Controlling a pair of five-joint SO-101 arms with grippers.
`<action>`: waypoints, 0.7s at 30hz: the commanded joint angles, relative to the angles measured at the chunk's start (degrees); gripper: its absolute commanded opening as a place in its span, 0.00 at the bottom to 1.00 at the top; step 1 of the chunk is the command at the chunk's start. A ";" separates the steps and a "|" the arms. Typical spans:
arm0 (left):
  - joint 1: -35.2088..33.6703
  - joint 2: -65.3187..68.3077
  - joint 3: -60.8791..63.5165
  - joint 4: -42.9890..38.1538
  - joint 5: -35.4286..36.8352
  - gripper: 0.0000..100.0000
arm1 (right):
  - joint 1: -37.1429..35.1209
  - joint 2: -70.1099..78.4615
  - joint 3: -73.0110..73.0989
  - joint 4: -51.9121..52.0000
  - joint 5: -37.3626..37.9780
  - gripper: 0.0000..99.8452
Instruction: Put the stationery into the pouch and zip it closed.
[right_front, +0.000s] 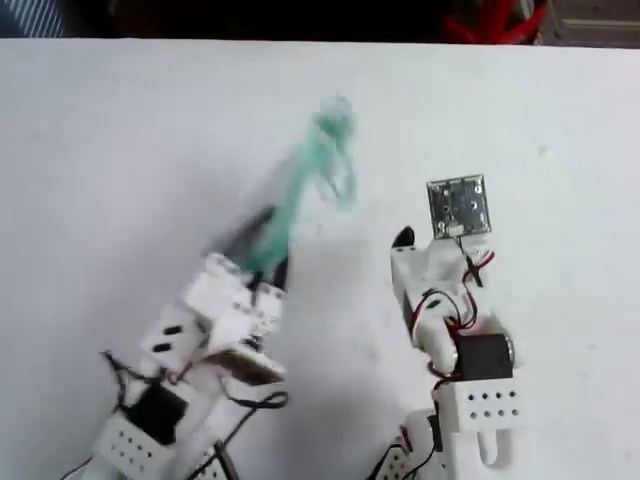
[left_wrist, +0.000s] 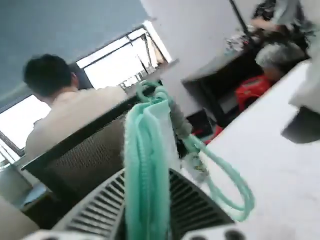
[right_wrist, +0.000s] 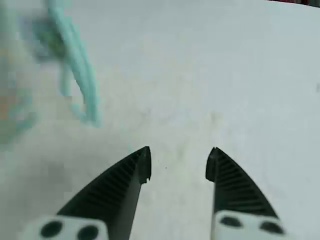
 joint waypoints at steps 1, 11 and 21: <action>5.23 0.13 -1.85 11.60 1.67 0.11 | 0.40 -1.01 0.00 -1.10 -0.53 0.18; 5.23 -0.75 -18.73 43.69 21.71 0.20 | 0.04 -1.01 0.00 -0.22 -0.53 0.18; 7.87 -0.84 -20.31 65.14 -12.66 0.23 | -0.04 -1.01 -0.09 0.48 -0.53 0.18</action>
